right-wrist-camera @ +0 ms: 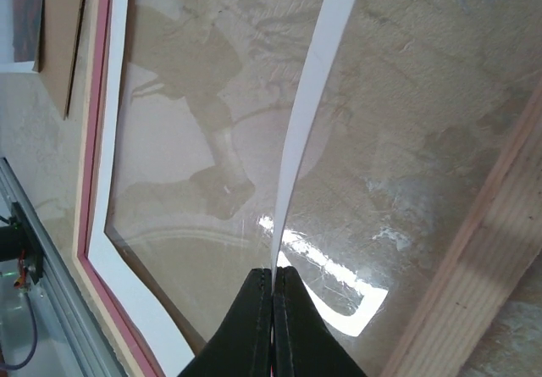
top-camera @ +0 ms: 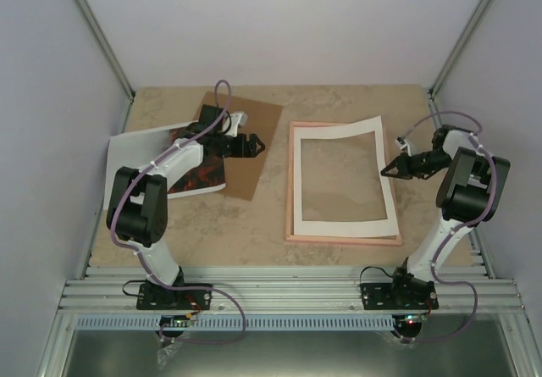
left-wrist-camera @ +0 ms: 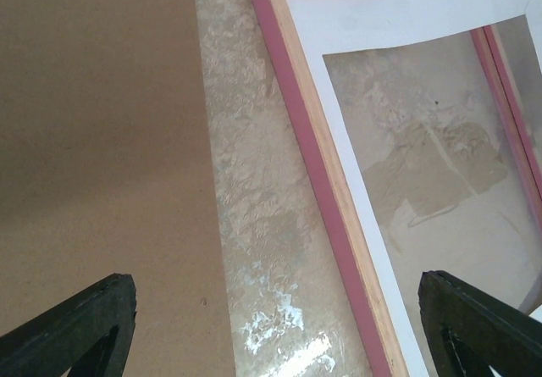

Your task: Put the photo into the frame

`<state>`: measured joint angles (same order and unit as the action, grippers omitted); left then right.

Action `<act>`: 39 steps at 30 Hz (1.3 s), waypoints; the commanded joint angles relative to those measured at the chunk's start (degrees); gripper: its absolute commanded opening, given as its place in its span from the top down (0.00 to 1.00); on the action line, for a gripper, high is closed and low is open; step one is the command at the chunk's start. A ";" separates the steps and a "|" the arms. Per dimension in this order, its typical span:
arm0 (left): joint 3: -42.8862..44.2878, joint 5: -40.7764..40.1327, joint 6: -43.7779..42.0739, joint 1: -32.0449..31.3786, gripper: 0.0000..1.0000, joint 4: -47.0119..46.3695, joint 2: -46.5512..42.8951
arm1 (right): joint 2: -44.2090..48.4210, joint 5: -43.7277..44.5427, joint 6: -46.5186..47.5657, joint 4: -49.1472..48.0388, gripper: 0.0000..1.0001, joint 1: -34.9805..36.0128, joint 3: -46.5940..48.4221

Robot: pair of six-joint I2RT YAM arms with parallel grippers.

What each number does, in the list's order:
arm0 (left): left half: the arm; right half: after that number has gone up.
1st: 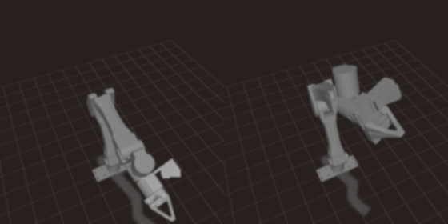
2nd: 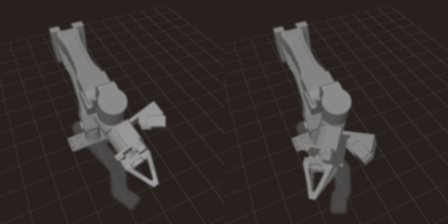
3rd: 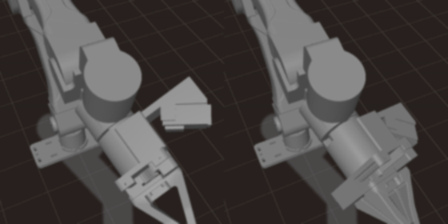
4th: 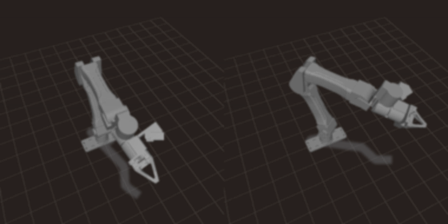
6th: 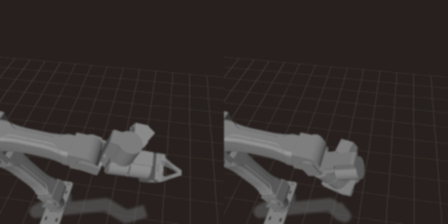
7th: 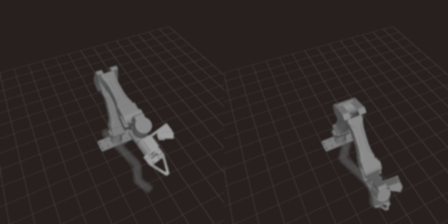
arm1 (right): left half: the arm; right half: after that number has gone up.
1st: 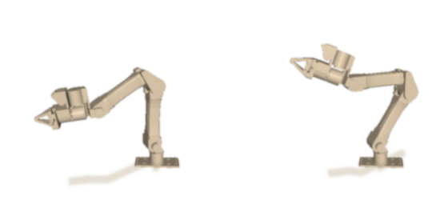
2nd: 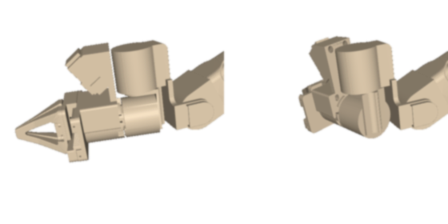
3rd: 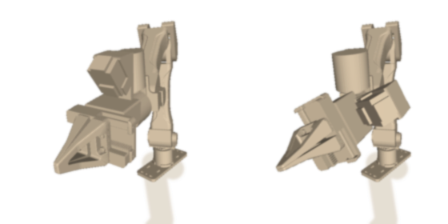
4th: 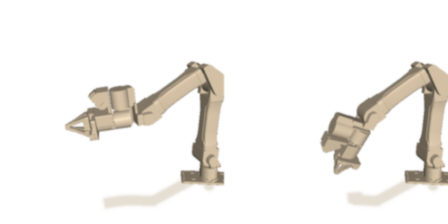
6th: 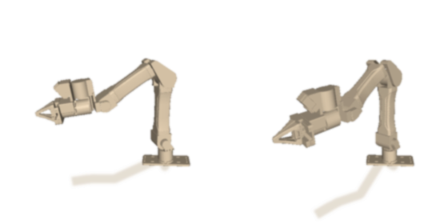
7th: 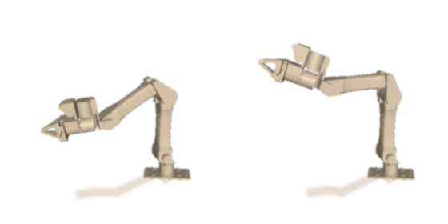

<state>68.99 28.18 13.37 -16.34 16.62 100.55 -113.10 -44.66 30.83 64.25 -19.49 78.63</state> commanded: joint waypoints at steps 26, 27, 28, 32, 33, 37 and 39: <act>2.08 -2.86 -0.69 0.25 0.06 0.08 0.92 | 12.42 12.98 -5.40 -9.77 0.35 -0.54 -6.48; 2.07 -3.04 -0.56 0.25 0.06 -0.10 1.02 | 12.66 14.13 -4.65 -10.08 0.38 -0.64 -6.78; 1.96 -2.96 -0.54 0.25 0.06 -0.38 1.13 | 12.65 14.70 -3.94 -10.38 0.41 -0.69 -7.01; 2.24 -2.92 -0.97 -0.20 0.07 -0.54 1.65 | 11.33 16.64 -2.63 -12.08 0.51 -0.56 -8.84; 2.27 -3.35 -1.28 -0.45 0.07 -0.18 1.66 | 10.57 17.49 -2.46 -12.32 0.51 -0.55 -9.48; 2.38 -7.73 -2.34 -0.90 0.10 1.40 1.64 | 8.84 17.69 -1.78 -12.57 0.51 -0.56 -11.95; 3.33 -11.35 -3.28 -0.89 0.13 3.80 2.49 | 7.62 15.98 -2.26 -12.55 0.52 -0.34 -12.34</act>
<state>69.87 22.90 12.36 -16.97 17.52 101.54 -103.02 -28.62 27.40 52.38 -19.79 67.70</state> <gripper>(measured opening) 0.891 0.488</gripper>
